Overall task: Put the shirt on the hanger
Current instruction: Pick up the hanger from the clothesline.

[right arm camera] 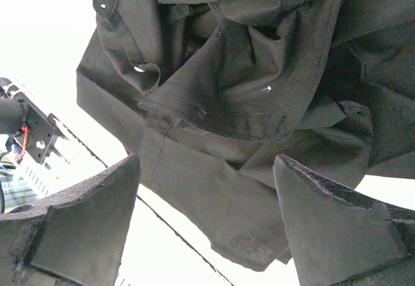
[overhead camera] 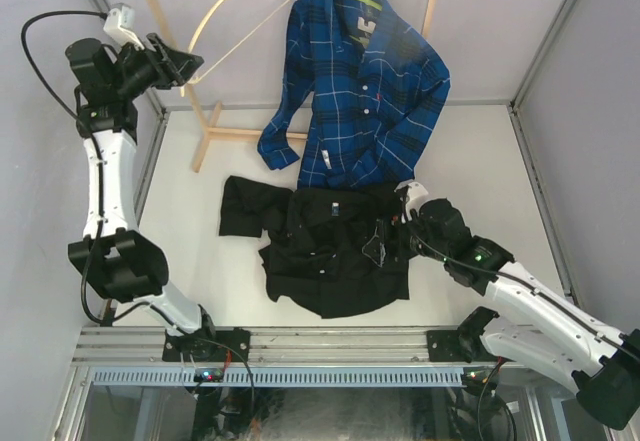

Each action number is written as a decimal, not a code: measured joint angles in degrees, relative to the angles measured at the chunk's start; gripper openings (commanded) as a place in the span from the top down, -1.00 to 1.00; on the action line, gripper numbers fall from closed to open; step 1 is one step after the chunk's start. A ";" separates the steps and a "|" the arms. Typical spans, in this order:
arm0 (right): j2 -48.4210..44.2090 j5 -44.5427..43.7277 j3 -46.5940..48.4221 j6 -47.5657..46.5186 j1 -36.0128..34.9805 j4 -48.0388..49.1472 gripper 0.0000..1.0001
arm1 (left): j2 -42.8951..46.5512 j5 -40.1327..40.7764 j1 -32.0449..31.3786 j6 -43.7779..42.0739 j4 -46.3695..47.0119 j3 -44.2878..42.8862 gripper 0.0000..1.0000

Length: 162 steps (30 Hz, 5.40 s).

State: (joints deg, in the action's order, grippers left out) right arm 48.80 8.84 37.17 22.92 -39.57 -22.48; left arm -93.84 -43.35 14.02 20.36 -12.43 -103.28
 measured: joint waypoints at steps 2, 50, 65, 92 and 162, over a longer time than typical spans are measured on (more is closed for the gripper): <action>0.00 -0.20 0.00 0.00 -0.24 0.00 -0.65 | 0.00 -0.59 -0.94 0.02 1.03 0.00 -0.32; 1.97 -5.35 0.00 0.66 -5.31 -0.07 -0.63 | 10.60 7.54 -12.20 3.08 28.70 18.36 0.99; 2.60 -7.30 0.00 0.63 -6.25 0.02 -0.62 | 22.73 18.36 -12.76 4.57 31.87 32.50 0.99; -6.16 -16.74 6.86 12.44 -5.97 14.08 -0.59 | 44.59 62.36 -65.53 -13.92 -3.28 45.94 0.99; -2.21 -11.91 2.99 30.21 -1.51 33.46 -0.54 | 48.87 63.91 -77.66 -24.33 -4.35 48.19 0.99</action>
State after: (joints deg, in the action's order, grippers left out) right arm 46.59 -3.07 40.16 53.12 -41.08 10.98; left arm -44.97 20.56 -63.64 -3.97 -16.78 -55.09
